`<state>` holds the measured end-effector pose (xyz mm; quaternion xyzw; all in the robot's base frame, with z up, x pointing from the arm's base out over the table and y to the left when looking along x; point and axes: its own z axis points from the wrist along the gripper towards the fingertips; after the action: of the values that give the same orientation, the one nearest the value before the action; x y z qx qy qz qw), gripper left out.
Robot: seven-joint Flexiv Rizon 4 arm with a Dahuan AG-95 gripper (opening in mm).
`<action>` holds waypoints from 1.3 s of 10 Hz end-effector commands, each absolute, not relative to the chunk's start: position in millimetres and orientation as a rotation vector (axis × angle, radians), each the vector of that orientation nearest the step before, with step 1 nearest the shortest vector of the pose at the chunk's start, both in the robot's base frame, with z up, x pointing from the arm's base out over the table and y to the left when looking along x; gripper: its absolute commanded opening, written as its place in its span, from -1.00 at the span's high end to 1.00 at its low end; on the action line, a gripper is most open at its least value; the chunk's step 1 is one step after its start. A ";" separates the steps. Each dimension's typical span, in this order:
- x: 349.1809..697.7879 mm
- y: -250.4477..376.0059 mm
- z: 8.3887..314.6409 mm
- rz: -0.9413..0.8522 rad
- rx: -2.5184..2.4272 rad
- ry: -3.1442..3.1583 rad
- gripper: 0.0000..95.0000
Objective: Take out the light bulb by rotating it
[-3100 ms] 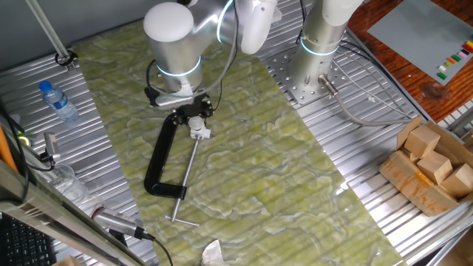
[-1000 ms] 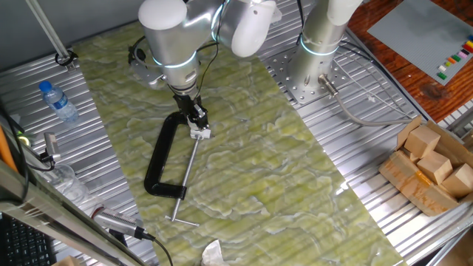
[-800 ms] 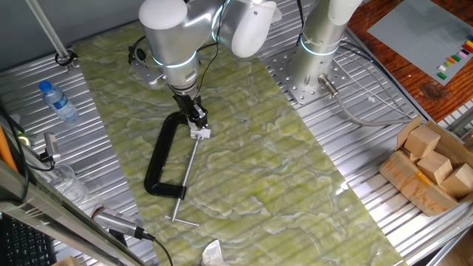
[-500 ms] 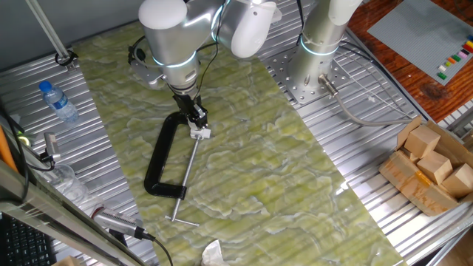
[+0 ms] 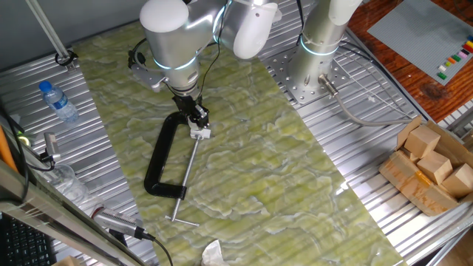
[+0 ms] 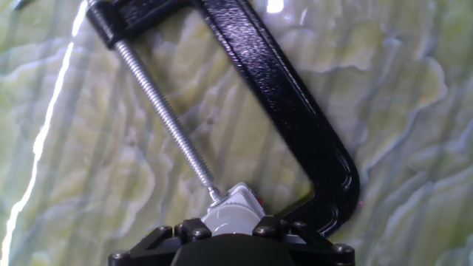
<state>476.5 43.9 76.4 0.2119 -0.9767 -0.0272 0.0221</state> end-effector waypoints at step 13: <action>475.5 43.5 77.3 -0.050 1.681 -2.624 1.00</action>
<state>475.5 42.8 77.1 0.5260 -0.8502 -0.0152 0.0143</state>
